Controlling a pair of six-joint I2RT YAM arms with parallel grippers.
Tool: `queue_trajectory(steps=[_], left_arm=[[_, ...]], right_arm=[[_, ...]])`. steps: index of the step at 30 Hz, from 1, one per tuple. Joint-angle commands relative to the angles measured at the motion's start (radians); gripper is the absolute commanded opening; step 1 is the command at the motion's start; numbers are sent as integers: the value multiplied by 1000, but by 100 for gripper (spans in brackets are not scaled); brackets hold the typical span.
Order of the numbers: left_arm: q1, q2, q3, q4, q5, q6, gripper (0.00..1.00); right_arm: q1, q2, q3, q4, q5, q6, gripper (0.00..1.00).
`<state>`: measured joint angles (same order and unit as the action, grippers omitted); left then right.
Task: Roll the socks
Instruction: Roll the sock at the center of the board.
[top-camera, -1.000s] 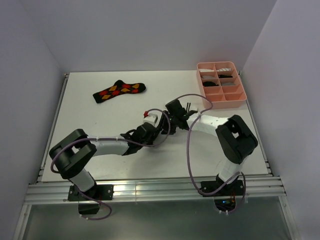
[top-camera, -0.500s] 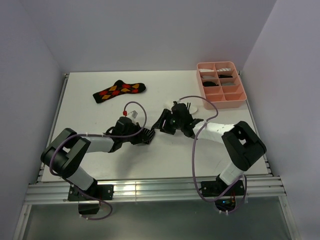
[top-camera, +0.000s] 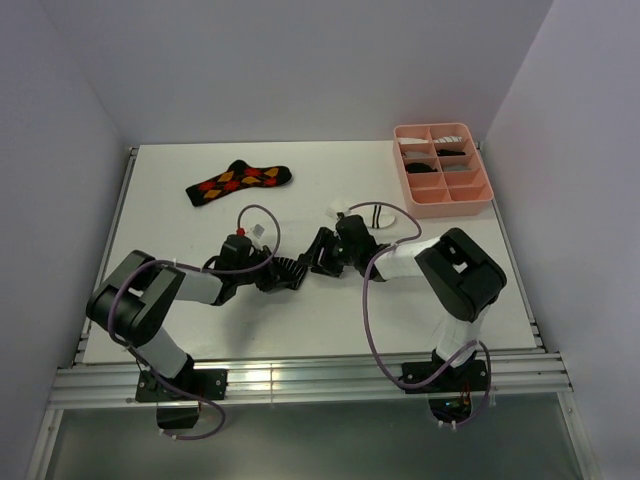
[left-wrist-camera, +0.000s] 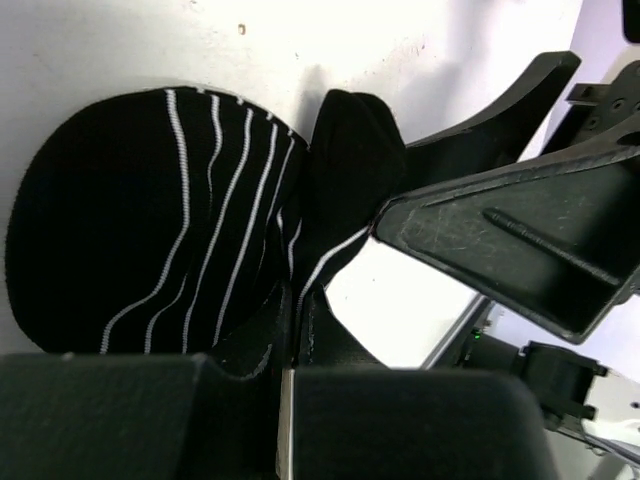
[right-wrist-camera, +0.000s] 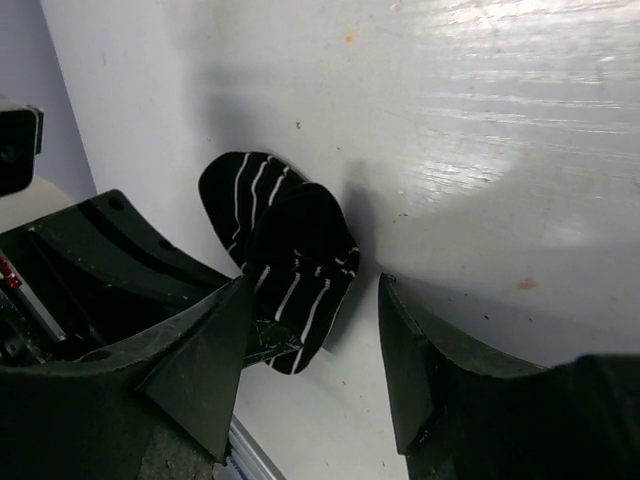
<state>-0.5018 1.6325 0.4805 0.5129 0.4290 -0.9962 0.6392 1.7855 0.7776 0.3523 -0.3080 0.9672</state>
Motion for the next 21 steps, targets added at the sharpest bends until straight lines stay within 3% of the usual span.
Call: queue_trajectory(steps=[1,8,11,12,16,20,21], left_arm=[[12,29,-23,15,28,-25,1],[23,49,-26,38,43,-41,1],[25,55,-23,33,47,-38,1],[25,55,-22,30,48,-35,1],[25,50,-3,-4,33,-12,1],[17,4,38,-121,-38,75,17],[13,-22,47,-176,-58,94,28]], right_arm=[[13,37,2,70,-32,4,60],[14,86,9,88,-78,-10,53],[14,92,11,85,-85,-16,39],[14,91,14,76,-82,-21,27],[13,75,43,-17,-63,-59,1],[13,52,116,-169,-14,-119,0],[13,48,132,-205,0,-128,0]])
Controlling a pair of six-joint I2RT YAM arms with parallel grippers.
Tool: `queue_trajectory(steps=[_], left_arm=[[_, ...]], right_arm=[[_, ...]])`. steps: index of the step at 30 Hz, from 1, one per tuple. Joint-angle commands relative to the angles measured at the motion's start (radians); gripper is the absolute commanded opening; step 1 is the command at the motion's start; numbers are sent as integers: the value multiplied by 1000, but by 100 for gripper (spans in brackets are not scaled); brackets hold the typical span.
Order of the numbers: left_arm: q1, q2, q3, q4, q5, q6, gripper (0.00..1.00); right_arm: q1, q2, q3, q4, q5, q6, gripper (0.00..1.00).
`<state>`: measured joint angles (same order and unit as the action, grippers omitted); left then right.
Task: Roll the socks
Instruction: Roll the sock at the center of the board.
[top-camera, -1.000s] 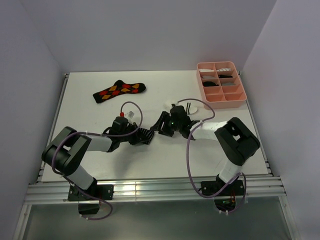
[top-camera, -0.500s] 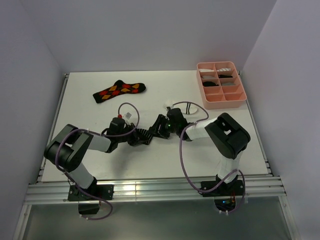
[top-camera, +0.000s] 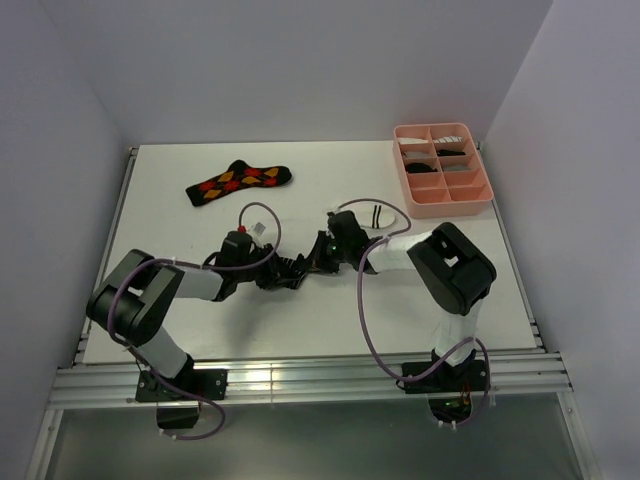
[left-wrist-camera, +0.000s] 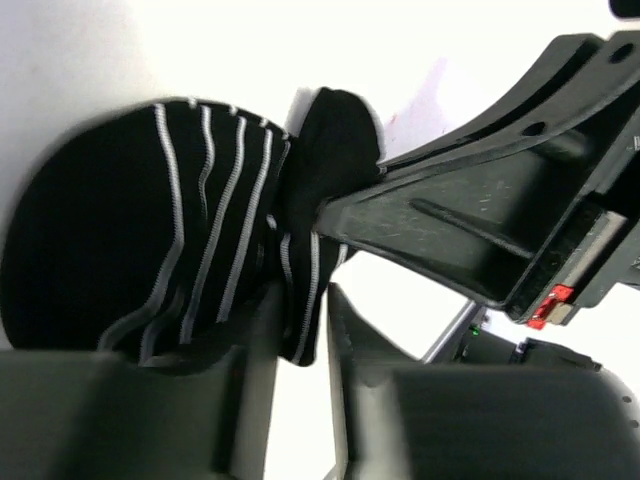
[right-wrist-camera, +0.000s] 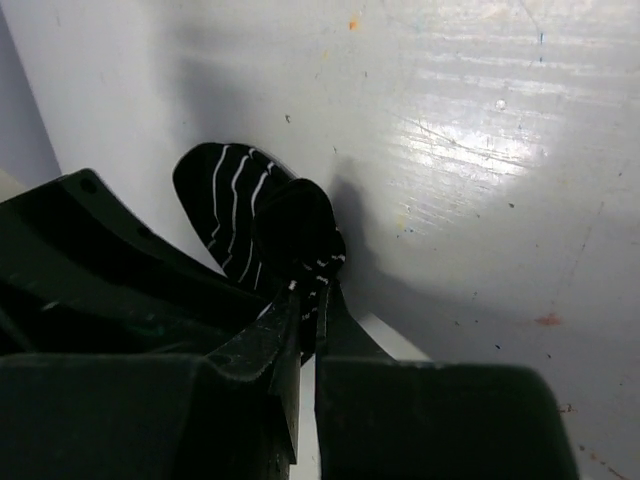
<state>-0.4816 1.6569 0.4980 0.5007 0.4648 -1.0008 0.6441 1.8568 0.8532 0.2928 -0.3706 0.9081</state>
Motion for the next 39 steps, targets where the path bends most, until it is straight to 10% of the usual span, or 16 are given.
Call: queue_trajectory(steps=[1,8,16,39], left_arm=[[-14,-61,52,-191,-142,119,32],[-152,-189,166,-407,-448,280,55],[-376,-247,232,-453,-822,422,53],[-589,-33,304,-349,-1008,574,43]], right_arm=[[8,-27,96,-228,77,-89,0],[11,-7,265,-526,179,-117,0],[28,53,408,-739,219,-118,0],[34,105,463,-828,210,-112,0]])
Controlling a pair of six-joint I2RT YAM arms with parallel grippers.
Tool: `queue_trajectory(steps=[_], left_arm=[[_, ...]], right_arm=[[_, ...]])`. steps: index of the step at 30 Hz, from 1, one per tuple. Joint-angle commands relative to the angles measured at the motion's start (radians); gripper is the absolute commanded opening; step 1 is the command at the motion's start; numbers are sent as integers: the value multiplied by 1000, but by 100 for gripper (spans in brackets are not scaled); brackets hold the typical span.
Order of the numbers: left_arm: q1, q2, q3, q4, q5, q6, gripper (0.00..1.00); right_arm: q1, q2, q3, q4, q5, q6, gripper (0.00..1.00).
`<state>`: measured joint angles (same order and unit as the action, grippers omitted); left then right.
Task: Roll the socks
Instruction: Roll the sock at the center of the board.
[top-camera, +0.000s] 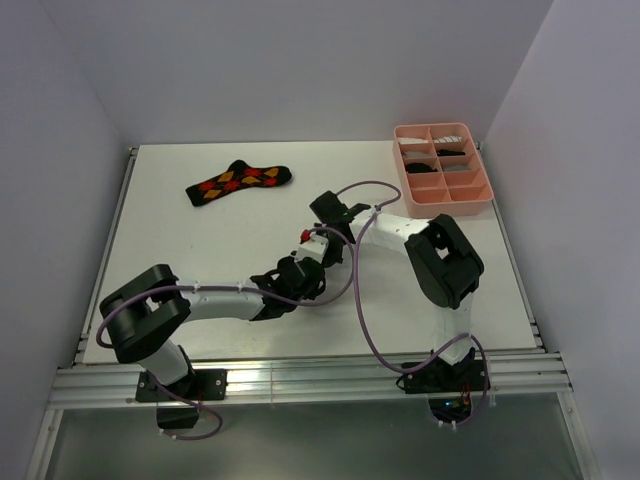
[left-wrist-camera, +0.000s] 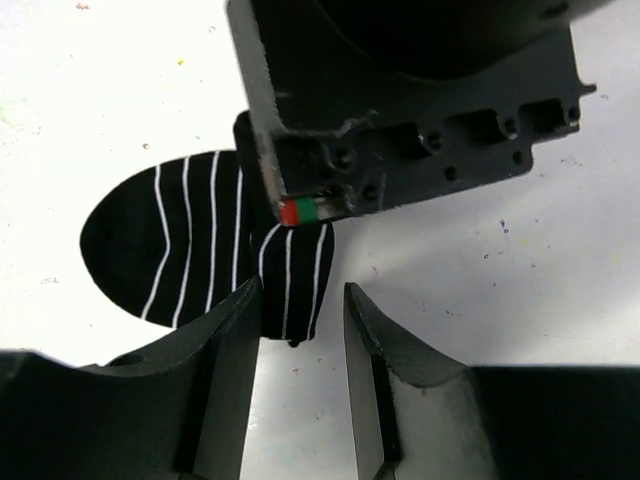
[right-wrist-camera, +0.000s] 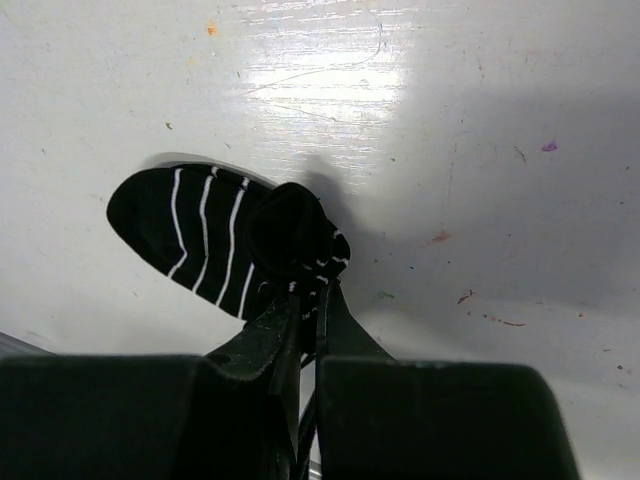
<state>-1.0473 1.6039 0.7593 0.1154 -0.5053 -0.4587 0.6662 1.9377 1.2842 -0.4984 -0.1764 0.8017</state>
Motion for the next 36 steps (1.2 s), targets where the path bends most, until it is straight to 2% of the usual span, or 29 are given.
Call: queue_trajectory(steps=[1,9,12,13,15,16,18,20,23,24,26,30,33,36], left_arm=[[-28,39,46,30,-41,32,43],[-43,125,66,-43,-99,0,37],[-43,154,71,-57,-91,-14,27],[-43,159,75,-60,-90,-15,17],[-43,171,80,-72,-88,-21,12],[-45,172,81,-77,-88,-24,6],[-42,163,81,-83,-90,-35,1],[-39,146,68,-79,-69,-47,1],[-14,85,37,-63,16,-80,1],[10,49,25,-54,42,-90,1],[42,13,-11,-33,143,-132,1],[160,-68,-86,19,327,-216,1],[236,-90,-135,61,439,-267,1],[297,-93,-169,113,556,-311,1]], right_arm=[[10,23,30,-37,15,-7,0],[12,24,20,-29,5,-2,0],[12,23,12,-19,-5,1,0],[12,21,10,-16,-8,4,0],[12,14,-2,7,-15,7,0],[12,7,-11,20,-18,10,0],[10,-22,-46,78,-40,22,0],[6,-64,-98,156,-54,42,2],[-7,-134,-169,259,-55,68,13],[-11,-149,-183,280,-48,71,20],[-23,-184,-209,319,-41,80,28],[-39,-239,-252,394,-34,91,45],[-40,-284,-296,474,-34,93,55],[-40,-316,-339,535,-26,102,60]])
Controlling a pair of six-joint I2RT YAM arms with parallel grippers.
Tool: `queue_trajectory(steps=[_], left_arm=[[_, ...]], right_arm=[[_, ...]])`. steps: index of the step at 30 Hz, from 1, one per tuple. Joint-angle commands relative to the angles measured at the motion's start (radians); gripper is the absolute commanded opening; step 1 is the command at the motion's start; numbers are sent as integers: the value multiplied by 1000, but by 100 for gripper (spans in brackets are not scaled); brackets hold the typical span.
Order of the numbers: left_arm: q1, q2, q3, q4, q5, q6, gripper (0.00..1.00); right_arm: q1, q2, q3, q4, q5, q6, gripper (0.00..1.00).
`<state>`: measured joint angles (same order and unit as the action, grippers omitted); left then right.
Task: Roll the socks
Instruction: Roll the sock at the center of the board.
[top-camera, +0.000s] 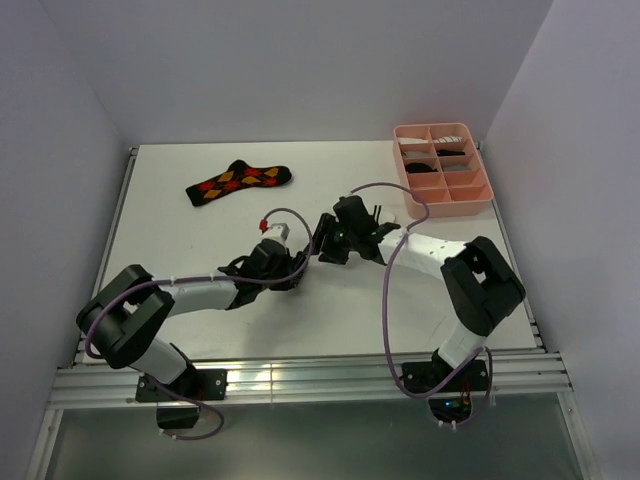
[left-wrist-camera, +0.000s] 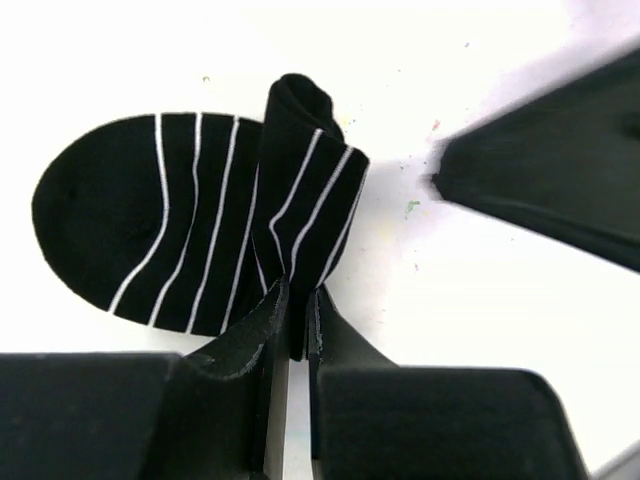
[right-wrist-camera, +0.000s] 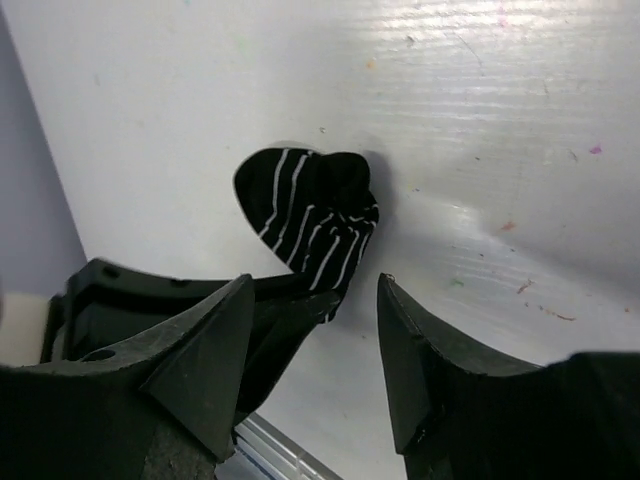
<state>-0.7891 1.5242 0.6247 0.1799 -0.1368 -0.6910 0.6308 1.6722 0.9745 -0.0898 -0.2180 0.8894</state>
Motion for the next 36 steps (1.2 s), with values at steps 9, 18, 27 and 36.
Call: queue_trajectory(steps=[9,18,27,36], left_arm=[[218,-4,-157,222,407,-238,1],[327,74,-220,371,565,-355,1],[379,146,-240,411,624,-389,1],[398,189,-227,398,644,-384,1]], right_arm=[[4,-9,-102,260,-47,17,62],[23,81,-108,349,-89,14,62],[53,167,-66,371,-116,5,61],[58,216,-51,380,-118,10,56]])
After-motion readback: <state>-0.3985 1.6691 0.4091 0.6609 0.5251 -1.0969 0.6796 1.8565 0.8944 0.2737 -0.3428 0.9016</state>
